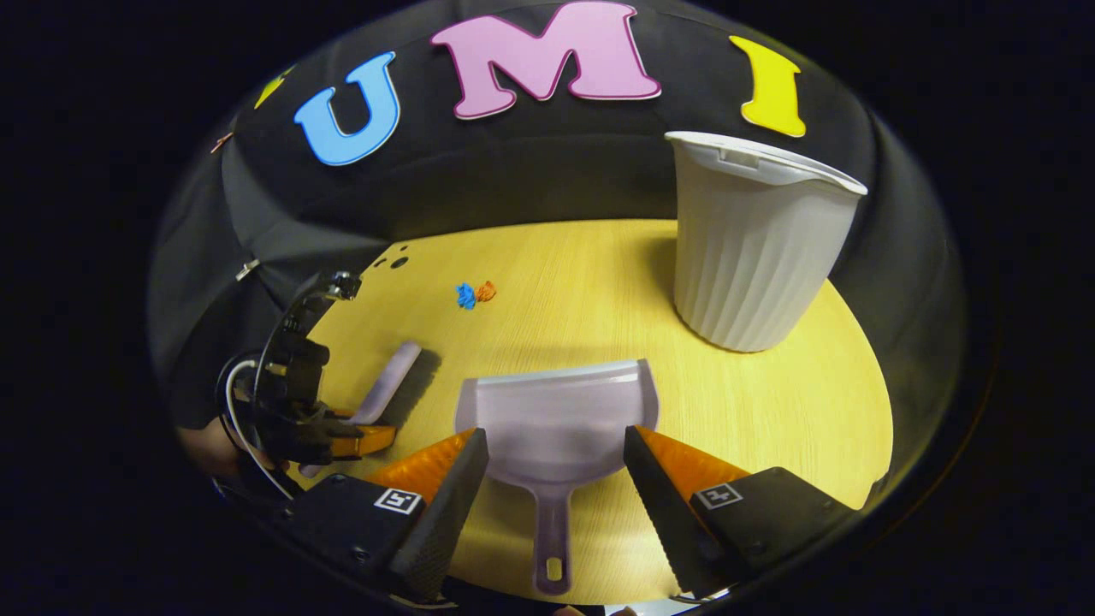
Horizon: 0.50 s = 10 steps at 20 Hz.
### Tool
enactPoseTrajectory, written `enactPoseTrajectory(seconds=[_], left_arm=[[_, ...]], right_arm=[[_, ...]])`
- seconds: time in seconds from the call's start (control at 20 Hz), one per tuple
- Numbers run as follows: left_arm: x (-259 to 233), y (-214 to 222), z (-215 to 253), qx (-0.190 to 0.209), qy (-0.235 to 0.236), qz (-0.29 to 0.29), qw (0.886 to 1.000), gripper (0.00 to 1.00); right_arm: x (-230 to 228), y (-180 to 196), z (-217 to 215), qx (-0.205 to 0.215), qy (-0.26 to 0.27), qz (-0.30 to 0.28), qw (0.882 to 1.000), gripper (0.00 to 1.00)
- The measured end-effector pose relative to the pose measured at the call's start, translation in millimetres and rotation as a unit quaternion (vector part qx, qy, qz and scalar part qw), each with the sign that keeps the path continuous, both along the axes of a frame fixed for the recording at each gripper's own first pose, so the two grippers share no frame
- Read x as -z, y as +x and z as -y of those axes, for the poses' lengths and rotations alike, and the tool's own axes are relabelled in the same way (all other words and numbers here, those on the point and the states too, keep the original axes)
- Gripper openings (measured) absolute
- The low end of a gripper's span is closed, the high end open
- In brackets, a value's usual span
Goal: Pick up the small broom and dustpan from the desktop, sweep the trash into the dustpan with the broom, and then empty the trash into the garbage bin.
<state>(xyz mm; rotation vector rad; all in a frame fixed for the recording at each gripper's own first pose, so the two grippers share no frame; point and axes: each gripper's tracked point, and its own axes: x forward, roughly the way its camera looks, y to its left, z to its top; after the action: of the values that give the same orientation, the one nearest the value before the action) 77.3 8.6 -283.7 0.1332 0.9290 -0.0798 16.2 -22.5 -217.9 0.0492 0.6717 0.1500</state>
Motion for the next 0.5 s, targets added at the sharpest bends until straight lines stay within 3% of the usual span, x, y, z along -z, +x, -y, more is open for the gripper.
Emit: enactPoseTrajectory(seconds=[0.2,0.5], left_arm=[[-3,3,-2,-0.019,-0.022,0.024,0.999,0.30],[-32,7,-17,-0.036,-0.039,0.068,0.996,0.26]], right_arm=[[18,-6,-3,-0.010,0.002,-0.035,0.999,1.00],[32,-10,-1,-0.014,-0.015,-0.066,0.998,0.99]])
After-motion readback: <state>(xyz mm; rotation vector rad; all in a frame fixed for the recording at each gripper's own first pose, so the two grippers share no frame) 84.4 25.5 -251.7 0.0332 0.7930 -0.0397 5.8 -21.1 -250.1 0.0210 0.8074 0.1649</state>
